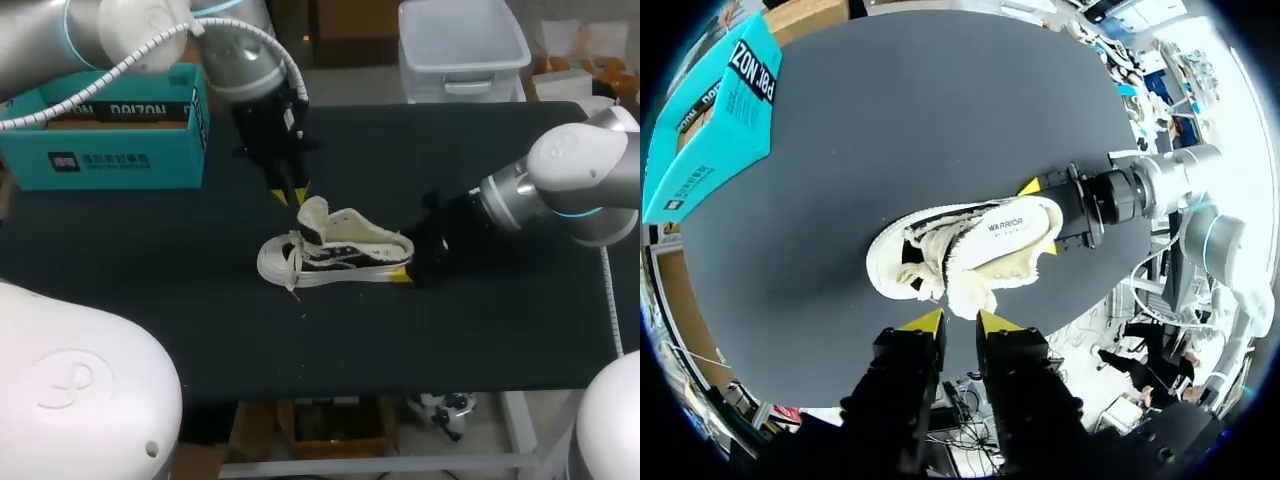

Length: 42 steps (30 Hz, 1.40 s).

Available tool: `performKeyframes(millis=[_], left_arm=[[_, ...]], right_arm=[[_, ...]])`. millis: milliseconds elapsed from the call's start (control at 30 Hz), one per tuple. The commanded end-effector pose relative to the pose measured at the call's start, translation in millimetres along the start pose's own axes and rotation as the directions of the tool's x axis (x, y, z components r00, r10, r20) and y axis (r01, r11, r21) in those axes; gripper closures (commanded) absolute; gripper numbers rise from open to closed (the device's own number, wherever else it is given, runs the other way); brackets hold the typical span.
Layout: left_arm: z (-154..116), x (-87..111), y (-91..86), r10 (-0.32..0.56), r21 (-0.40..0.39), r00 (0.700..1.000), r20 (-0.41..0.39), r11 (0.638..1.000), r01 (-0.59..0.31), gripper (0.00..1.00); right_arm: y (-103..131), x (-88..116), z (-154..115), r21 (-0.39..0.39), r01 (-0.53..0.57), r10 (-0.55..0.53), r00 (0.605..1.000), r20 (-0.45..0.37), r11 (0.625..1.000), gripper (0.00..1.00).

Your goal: Open the shoe tongue, take the insole out of the shoe, put the insole back into the shoe, and pack the shoe into the shoebox

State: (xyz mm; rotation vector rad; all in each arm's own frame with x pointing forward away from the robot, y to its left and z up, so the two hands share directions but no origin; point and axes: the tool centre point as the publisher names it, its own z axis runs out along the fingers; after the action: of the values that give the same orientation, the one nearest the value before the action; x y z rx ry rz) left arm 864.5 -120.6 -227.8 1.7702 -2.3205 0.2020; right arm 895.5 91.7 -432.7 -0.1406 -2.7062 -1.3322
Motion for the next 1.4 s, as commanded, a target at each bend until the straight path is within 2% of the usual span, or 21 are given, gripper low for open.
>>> performKeyframes(millis=[33,67,133,167,267,333,367,400,433,867,900,933,967,1000,1033,1067,1133,1167,1400], left_arm=[[-15.9,15.1,-2.5,0.162,-0.029,0.985,0.067,0.987,-0.161,1.0],[-15.8,16.5,-3.4,0.218,-0.043,0.973,0.07,0.976,-0.216,1.0],[-15.4,19.6,-4.3,0.349,-0.065,0.933,0.089,0.937,-0.344,1.0],[-14.2,20.5,-4.1,0.418,-0.084,0.903,0.099,0.908,-0.411,1.0],[-7.7,23.1,-4.0,0.616,-0.146,0.774,0.145,0.787,-0.599,1.0],[-1.5,27.6,-6.5,0.76,-0.244,0.621,0.19,0.649,-0.721,1.0],[2.4,30.2,-8.1,0.805,-0.293,0.557,0.206,0.594,-0.75,1.0],[7.4,33.1,-12.9,0.873,-0.374,0.446,0.197,0.487,-0.789,1.0],[9.0,33.9,-17.4,0.902,-0.419,0.395,0.176,0.431,-0.799,1.0],[9.0,33.9,-17.4,0.902,-0.419,0.395,0.176,0.431,-0.799,1.0],[11.0,35.8,-22.3,0.903,-0.424,0.392,0.177,0.43,-0.797,1.0],[14.5,37.2,-25.2,0.906,-0.41,0.374,0.196,0.422,-0.808,1.0],[19.3,39.3,-30.9,0.913,-0.403,0.376,0.16,0.408,-0.819,1.0],[24.5,41.0,-32.7,0.921,-0.387,0.358,0.155,0.39,-0.835,1.0],[27.4,42.1,-33.4,0.922,-0.382,0.361,0.14,0.387,-0.839,1.0],[30.0,43.8,-34.5,0.93,-0.364,0.342,0.131,0.366,-0.856,1.0],[34.1,44.5,-34.1,0.928,-0.34,0.344,0.144,0.373,-0.864,1.0],[37.1,43.8,-33.5,0.936,-0.314,0.323,0.138,0.35,-0.882,1.0],[60.1,33.5,-39.9,0.941,-0.234,0.322,0.102,0.337,-0.912,1.0]], right_arm=[[-8.8,-0.7,4.0,-0.004,0.0,0.0,1.0,0.0,1.0,1.0],[-8.8,-0.7,4.0,-0.004,0.0,0.0,1.0,0.0,1.0,1.0],[-8.8,-0.7,4.0,-0.004,0.0,0.0,1.0,0.0,1.0,1.0],[-8.8,-0.7,4.0,-0.004,0.0,0.0,1.0,0.0,1.0,1.0],[-8.8,-0.7,4.0,-0.004,0.0,0.0,1.0,0.0,1.0,1.0],[-8.8,-0.7,4.0,-0.004,0.0,0.0,1.0,0.0,1.0,1.0],[-8.8,-0.7,4.0,-0.004,0.0,0.0,1.0,0.0,1.0,1.0],[-8.8,-0.7,4.0,-0.004,0.0,0.0,1.0,0.0,1.0,1.0],[-8.8,-0.7,4.0,-0.004,0.0,0.0,1.0,0.0,1.0,1.0],[-8.8,-0.7,4.0,-0.004,0.0,0.0,1.0,0.0,1.0,1.0],[-8.8,-0.7,4.0,-0.004,0.0,0.0,1.0,0.0,1.0,1.0],[-8.8,-0.7,4.0,-0.004,0.0,0.0,1.0,0.0,1.0,1.0],[-8.8,-0.7,4.0,-0.004,0.0,0.0,1.0,0.0,1.0,1.0],[-8.8,-0.7,4.0,-0.004,0.0,0.0,1.0,0.0,1.0,1.0],[-8.8,-0.7,4.0,-0.004,0.0,0.0,1.0,0.0,1.0,1.0],[-8.8,-0.7,4.0,-0.004,0.0,0.0,1.0,0.0,1.0,1.0],[-8.8,-0.7,4.0,-0.004,0.0,0.0,1.0,0.0,1.0,1.0],[-8.8,-0.7,4.0,-0.004,0.0,0.0,1.0,0.0,1.0,1.0],[-8.8,-0.7,4.0,-0.004,0.0,0.0,1.0,0.0,1.0,1.0]])
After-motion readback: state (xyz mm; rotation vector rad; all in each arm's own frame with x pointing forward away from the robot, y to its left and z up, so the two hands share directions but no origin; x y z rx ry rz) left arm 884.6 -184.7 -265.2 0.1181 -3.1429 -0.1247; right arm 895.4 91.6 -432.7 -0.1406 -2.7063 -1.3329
